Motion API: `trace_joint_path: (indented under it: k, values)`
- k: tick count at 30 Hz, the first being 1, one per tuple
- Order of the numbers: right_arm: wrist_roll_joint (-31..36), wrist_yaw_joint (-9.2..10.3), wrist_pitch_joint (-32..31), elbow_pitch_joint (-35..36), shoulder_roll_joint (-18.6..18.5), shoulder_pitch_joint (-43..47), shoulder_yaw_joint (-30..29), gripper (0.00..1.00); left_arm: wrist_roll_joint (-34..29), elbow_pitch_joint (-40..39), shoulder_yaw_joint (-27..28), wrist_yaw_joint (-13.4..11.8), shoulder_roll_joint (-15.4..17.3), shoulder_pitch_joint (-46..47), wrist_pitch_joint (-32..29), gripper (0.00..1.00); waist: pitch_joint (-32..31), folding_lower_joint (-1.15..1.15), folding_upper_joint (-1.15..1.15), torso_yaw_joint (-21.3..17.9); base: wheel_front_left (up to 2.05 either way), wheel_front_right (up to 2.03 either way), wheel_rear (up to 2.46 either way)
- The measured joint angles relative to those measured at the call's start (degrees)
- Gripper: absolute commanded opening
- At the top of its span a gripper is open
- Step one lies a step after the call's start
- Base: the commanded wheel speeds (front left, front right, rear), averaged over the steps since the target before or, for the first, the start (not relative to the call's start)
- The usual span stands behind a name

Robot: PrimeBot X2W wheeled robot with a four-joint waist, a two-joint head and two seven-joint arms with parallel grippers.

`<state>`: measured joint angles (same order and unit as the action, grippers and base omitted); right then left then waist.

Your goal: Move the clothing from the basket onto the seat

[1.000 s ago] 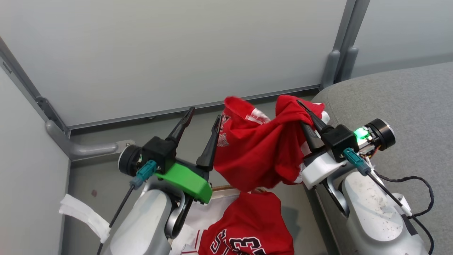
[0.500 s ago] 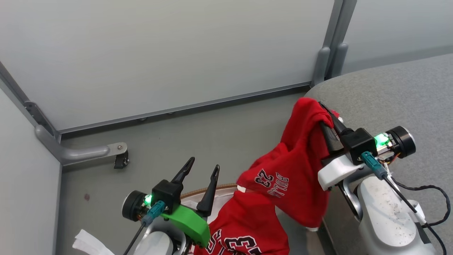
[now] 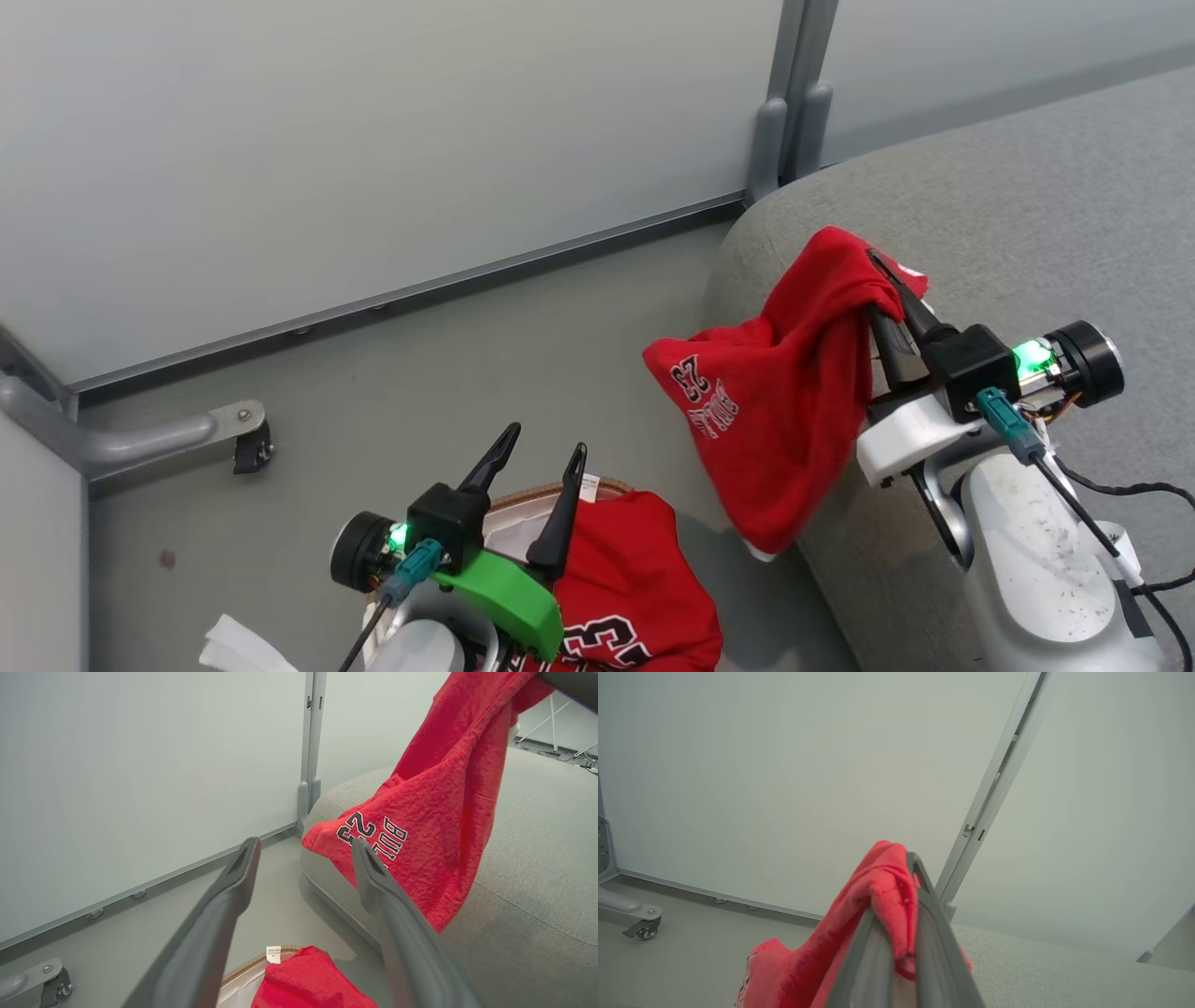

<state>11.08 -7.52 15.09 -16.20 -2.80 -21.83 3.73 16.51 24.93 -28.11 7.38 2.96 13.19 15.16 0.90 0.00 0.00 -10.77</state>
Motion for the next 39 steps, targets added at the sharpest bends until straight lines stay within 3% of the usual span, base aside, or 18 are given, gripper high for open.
trace_joint_path:
  k: [12, 18, 24, 30, 34, 39]
  values:
    - [1.02, -0.01, 0.0, 2.76, -0.03, 0.1, -6.8, 0.0, 2.7, -2.05, -4.22, 0.0, -0.2, 0.08, 0.01, 1.0, 2.02, 0.0, 0.0, -9.11, 0.0, 0.0, 0.0]
    - [-0.32, -0.01, 0.0, 3.94, -0.02, 0.44, -10.85, 0.0, 2.52, -2.42, -6.26, 0.0, -0.24, 1.94, 0.01, 1.0, 4.5, 0.0, 0.0, -11.85, 0.0, 0.0, 0.0]
    - [-1.45, -0.01, 0.0, 5.44, -0.04, -1.21, -14.29, 0.0, 1.43, -2.29, -7.38, 0.0, -0.04, 4.2, 0.01, 1.0, 8.34, 0.0, 0.0, -12.02, 0.0, 0.0, 0.0]
    - [1.46, -0.01, 0.0, 8.0, -0.11, -10.94, -18.38, 0.0, 0.78, -2.07, -8.01, 0.0, 1.68, 8.25, 0.01, 1.0, 13.81, 0.0, 0.0, -10.68, 0.0, 0.0, 0.0]
    - [2.83, -0.01, 0.0, 9.25, -2.91, -19.72, -21.57, 0.0, 0.12, -2.15, -8.84, 0.0, 2.72, 11.54, 0.01, 1.0, 18.28, 0.0, 0.0, -9.31, 0.0, 0.0, 0.0]
    - [4.47, -0.01, 0.01, 6.21, -8.95, -28.69, -25.52, 0.0, -0.44, -2.68, -9.29, 0.0, 3.16, 15.34, 0.01, 1.0, 24.09, 0.01, 0.0, -7.12, 0.0, 0.0, 0.0]
